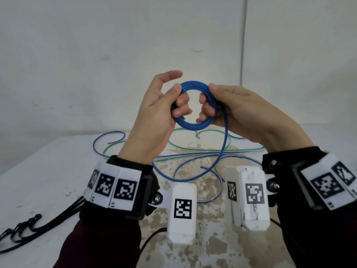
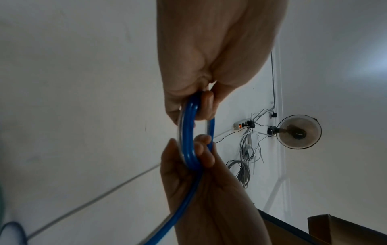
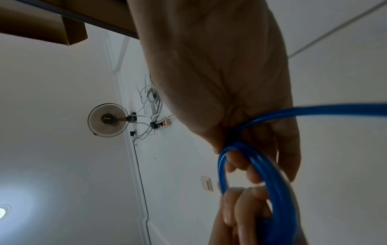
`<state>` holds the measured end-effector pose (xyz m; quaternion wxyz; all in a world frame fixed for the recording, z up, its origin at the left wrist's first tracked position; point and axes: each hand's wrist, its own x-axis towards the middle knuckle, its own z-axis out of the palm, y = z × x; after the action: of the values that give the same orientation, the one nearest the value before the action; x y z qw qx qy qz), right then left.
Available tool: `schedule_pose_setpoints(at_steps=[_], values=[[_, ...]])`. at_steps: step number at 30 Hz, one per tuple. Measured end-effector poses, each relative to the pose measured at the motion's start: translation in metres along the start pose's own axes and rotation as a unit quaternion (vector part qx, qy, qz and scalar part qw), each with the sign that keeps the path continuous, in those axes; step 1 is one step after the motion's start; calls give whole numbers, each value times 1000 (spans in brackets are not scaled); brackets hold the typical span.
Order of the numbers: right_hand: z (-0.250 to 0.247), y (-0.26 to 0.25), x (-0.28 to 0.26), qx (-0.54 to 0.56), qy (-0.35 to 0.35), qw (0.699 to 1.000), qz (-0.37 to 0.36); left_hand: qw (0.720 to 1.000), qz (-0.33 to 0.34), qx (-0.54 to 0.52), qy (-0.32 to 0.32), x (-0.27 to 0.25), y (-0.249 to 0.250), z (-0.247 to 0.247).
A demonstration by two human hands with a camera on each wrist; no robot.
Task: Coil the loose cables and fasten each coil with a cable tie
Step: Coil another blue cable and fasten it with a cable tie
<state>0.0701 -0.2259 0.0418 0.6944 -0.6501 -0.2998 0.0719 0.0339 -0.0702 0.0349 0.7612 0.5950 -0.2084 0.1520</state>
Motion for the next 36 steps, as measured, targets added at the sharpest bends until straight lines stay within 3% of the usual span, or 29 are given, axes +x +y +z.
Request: schedule_pose_setpoints(at_steps=[5, 10, 14, 21, 25, 28, 32, 36], values=[[-2, 0, -1, -113, 14, 993, -7, 991, -86, 32, -97, -2, -2, 2], [2, 3, -3, -233, -17, 972, -4, 985, -106, 86, -109, -3, -6, -4], [5, 5, -1, -191, -12, 982, -1, 989, -75, 101, -82, -3, -6, -3], [2, 7, 5, -112, 96, 989, -7, 994, 10, 105, -16, 0, -11, 2], [-5, 6, 1, -91, 18, 996, -9, 997, 49, 50, 24, 3, -7, -3], [-1, 7, 3, -9, 17, 1000, -9, 997, 66, 29, 30, 3, -9, -1], [0, 6, 4, 37, 11, 999, -18, 1000, 14, -2, 3, 3, -9, -4], [1, 5, 2, -74, 11, 997, -33, 994, -76, 46, -66, 3, -5, -8]])
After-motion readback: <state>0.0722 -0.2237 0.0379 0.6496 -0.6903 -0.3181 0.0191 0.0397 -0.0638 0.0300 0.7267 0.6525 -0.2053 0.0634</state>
